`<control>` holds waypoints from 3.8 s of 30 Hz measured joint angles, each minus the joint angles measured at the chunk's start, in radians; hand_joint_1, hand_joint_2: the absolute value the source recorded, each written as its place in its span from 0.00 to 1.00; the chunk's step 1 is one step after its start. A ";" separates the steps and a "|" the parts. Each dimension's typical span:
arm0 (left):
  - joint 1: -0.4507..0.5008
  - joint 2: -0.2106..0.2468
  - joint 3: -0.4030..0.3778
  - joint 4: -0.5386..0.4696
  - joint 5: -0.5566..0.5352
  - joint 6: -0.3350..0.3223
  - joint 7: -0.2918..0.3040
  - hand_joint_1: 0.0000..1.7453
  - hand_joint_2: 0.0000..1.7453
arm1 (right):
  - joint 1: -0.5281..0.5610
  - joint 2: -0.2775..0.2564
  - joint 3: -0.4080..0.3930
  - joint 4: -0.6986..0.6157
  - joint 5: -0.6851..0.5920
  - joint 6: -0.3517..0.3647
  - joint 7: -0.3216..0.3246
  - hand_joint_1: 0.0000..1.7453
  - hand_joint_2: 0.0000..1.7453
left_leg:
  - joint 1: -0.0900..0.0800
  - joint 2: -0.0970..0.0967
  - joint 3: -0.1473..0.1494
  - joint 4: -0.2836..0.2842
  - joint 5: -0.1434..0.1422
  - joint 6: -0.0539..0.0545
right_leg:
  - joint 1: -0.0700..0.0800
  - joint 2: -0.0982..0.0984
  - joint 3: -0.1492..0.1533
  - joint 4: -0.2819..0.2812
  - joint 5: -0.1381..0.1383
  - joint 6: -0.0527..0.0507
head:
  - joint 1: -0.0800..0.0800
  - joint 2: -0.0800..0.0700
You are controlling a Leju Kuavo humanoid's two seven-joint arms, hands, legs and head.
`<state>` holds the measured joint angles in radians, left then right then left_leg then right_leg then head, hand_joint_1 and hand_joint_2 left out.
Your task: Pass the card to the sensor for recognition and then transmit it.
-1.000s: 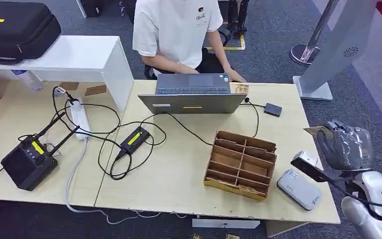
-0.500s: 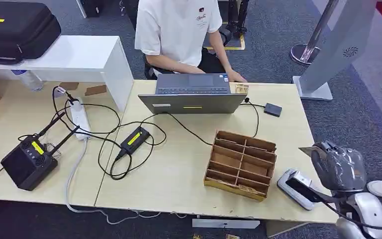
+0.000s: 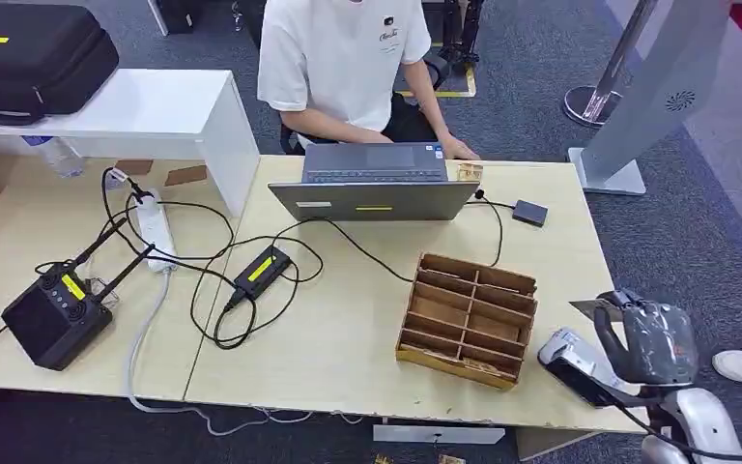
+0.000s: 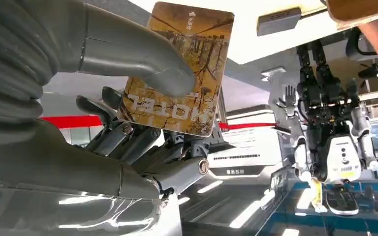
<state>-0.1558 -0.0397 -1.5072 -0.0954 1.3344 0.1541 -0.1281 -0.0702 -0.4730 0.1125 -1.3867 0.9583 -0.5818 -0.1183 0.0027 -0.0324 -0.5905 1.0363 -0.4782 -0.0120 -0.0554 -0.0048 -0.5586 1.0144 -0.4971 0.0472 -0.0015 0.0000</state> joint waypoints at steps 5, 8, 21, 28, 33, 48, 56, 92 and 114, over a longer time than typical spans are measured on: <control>0.000 0.006 0.000 0.000 -0.002 -0.012 0.000 0.00 1.00 | 0.003 0.009 0.000 0.007 0.019 -0.007 0.000 1.00 1.00 | 0.000 0.000 0.000 0.000 0.000 0.000 | 0.000 0.000 0.000 0.000 0.000 0.000 | 0.000 0.000; 0.000 0.006 0.000 0.000 -0.002 -0.016 0.000 0.00 1.00 | 0.009 0.015 0.000 0.015 0.028 -0.013 0.000 1.00 1.00 | 0.000 0.000 0.000 0.000 0.000 0.000 | 0.000 0.000 0.000 0.000 0.000 0.000 | 0.000 0.000; 0.000 0.006 0.000 0.000 0.008 -0.018 0.000 0.00 1.00 | 0.067 0.037 -0.044 0.055 0.029 -0.035 -0.011 1.00 1.00 | 0.000 0.000 0.000 0.000 0.000 0.000 | 0.000 0.000 0.000 0.000 0.000 0.000 | 0.000 0.000; 0.000 0.006 0.000 0.000 0.014 -0.018 0.002 0.00 1.00 | 0.088 0.055 -0.072 0.083 0.029 -0.047 -0.027 1.00 1.00 | 0.000 0.001 0.000 0.000 0.000 0.000 | 0.000 0.000 0.000 0.000 0.000 0.000 | 0.000 0.000; 0.000 0.006 0.000 0.000 0.019 -0.017 0.004 0.00 1.00 | 0.108 0.078 -0.098 0.118 0.029 -0.050 -0.041 1.00 1.00 | 0.000 0.001 0.000 0.000 0.000 0.000 | 0.000 0.000 0.000 0.000 0.000 0.000 | 0.000 0.000; 0.000 0.006 0.000 0.000 0.023 -0.016 0.008 0.00 1.00 | 0.112 0.123 -0.115 0.168 0.044 -0.073 -0.064 1.00 1.00 | 0.000 0.001 0.001 0.000 0.000 0.000 | 0.000 0.001 0.001 0.000 0.000 0.000 | 0.000 0.000; 0.000 0.006 0.000 0.000 0.026 -0.016 0.010 0.00 1.00 | 0.108 0.145 -0.116 0.202 0.053 -0.089 -0.068 1.00 1.00 | 0.000 0.002 0.002 0.000 0.000 0.000 | 0.000 0.001 0.002 0.000 0.000 0.000 | 0.000 0.000; -0.004 0.008 0.000 0.000 -0.075 -0.026 0.020 0.00 1.00 | -0.631 0.036 0.247 0.215 0.163 0.175 0.126 1.00 1.00 | 0.000 0.002 0.000 0.001 0.003 0.000 | 0.000 0.003 0.001 0.002 0.003 0.001 | 0.000 0.000; -0.005 0.012 0.000 0.000 -0.143 -0.040 -0.012 0.00 1.00 | -0.854 0.152 0.447 0.439 0.169 0.163 0.172 0.00 1.00 | 0.000 0.001 0.000 0.001 0.003 0.000 | 0.000 0.003 0.000 0.001 0.003 0.001 | 0.000 0.000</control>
<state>-0.1613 -0.0275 -1.5072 -0.0954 1.1910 0.1140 -0.1400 -0.9243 -0.3212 0.5596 -0.9480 1.1277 -0.4185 0.0538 0.0027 -0.0311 -0.5905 1.0370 -0.4757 -0.0117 -0.0555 -0.0020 -0.5587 1.0153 -0.4946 0.0477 -0.0015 0.0000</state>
